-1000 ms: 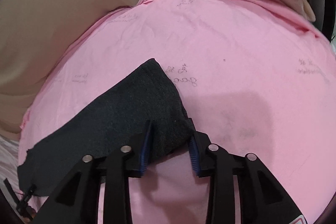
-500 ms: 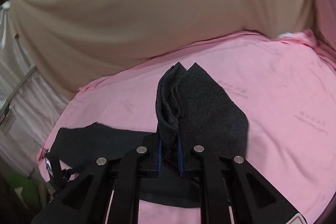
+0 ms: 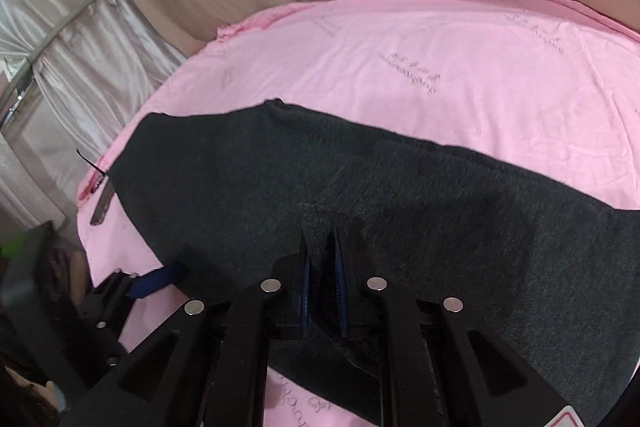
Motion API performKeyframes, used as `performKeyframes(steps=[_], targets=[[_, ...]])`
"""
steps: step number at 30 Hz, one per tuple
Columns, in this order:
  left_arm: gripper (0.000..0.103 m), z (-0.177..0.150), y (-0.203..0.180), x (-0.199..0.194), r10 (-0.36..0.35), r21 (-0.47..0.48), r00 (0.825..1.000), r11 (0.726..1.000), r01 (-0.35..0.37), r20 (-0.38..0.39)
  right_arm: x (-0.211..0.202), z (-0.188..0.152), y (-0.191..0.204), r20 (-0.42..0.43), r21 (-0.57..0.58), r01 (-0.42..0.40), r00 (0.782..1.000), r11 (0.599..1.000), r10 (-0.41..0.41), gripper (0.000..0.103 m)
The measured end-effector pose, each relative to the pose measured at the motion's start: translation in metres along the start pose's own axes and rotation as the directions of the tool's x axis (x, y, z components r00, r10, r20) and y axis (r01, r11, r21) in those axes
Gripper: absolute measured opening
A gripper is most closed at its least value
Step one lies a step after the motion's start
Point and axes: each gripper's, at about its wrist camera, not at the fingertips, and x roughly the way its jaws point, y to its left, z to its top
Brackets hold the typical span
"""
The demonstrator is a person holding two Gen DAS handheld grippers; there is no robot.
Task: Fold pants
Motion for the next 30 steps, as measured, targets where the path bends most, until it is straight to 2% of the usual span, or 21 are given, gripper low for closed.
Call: performKeyframes(steps=[3, 6, 9, 11, 14, 15, 17, 18, 20, 22, 24, 26, 28, 30], targets=[[0.098, -0.002, 0.005, -0.006, -0.010, 0.011, 1.000, 1.000, 0.010, 0.015, -0.008, -0.001, 0.004, 0.022, 0.010, -0.004, 1.000, 1.000, 0.004, 0.011], [0.098, -0.003, 0.012, -0.017, 0.031, 0.035, 0.998, 0.999, -0.033, 0.051, -0.023, 0.003, 0.018, 0.082, -0.009, -0.015, 0.996, 1.000, 0.016, 0.011], [0.098, 0.003, 0.028, -0.028, 0.061, 0.007, 0.995, 0.998, -0.062, 0.083, -0.032, 0.015, 0.035, 0.121, -0.051, -0.020, 0.992, 0.998, 0.026, 0.011], [0.098, 0.009, 0.042, -0.032, 0.057, -0.032, 0.994, 0.998, -0.054, 0.089, -0.022, 0.020, 0.041, 0.100, -0.071, -0.007, 0.995, 0.997, 0.014, 0.010], [0.098, 0.012, 0.053, -0.032, 0.068, -0.060, 0.994, 0.996, -0.063, 0.089, 0.019, 0.012, 0.041, -0.019, -0.085, 0.011, 1.000, 0.996, -0.013, 0.012], [0.098, 0.013, 0.056, -0.031, 0.078, -0.063, 0.993, 0.995, -0.073, 0.089, 0.029, 0.005, 0.038, -0.055, -0.078, 0.019, 0.998, 0.997, -0.023, 0.015], [0.098, 0.014, 0.059, -0.030, 0.081, -0.069, 0.993, 0.995, -0.075, 0.084, 0.023, -0.001, 0.032, -0.041, -0.050, 0.007, 0.999, 0.999, -0.009, 0.016], [0.098, 0.014, 0.060, -0.030, 0.080, -0.070, 0.993, 0.995, -0.074, 0.081, 0.011, -0.002, 0.027, -0.031, -0.027, 0.003, 1.000, 1.000, -0.004, 0.022], [0.098, 0.012, 0.062, -0.030, 0.084, -0.067, 0.993, 0.995, -0.078, 0.078, -0.030, -0.005, 0.013, 0.050, 0.007, 0.027, 0.998, 1.000, -0.027, 0.036], [0.098, 0.011, 0.060, -0.030, 0.083, -0.064, 0.994, 0.995, -0.078, 0.075, -0.080, -0.015, -0.012, 0.140, 0.051, 0.106, 0.984, 0.993, -0.112, 0.059], [0.098, 0.012, 0.059, -0.028, 0.080, -0.067, 0.994, 0.995, -0.075, 0.069, -0.119, -0.034, -0.051, 0.163, 0.142, 0.213, 0.958, 0.967, -0.235, 0.066], [0.098, 0.014, 0.058, -0.026, 0.072, -0.071, 0.995, 0.995, -0.067, 0.067, -0.138, -0.056, -0.088, 0.134, 0.243, 0.257, 0.946, 0.935, -0.295, 0.066], [0.098, 0.016, 0.053, -0.023, 0.069, -0.072, 0.996, 0.995, -0.065, 0.060, -0.144, -0.080, -0.125, 0.094, 0.352, 0.251, 0.949, 0.902, -0.301, 0.067], [0.098, 0.018, 0.047, -0.018, 0.071, -0.063, 0.996, 0.996, -0.068, 0.048, -0.141, -0.095, -0.141, 0.091, 0.400, 0.205, 0.961, 0.893, -0.262, 0.067]])
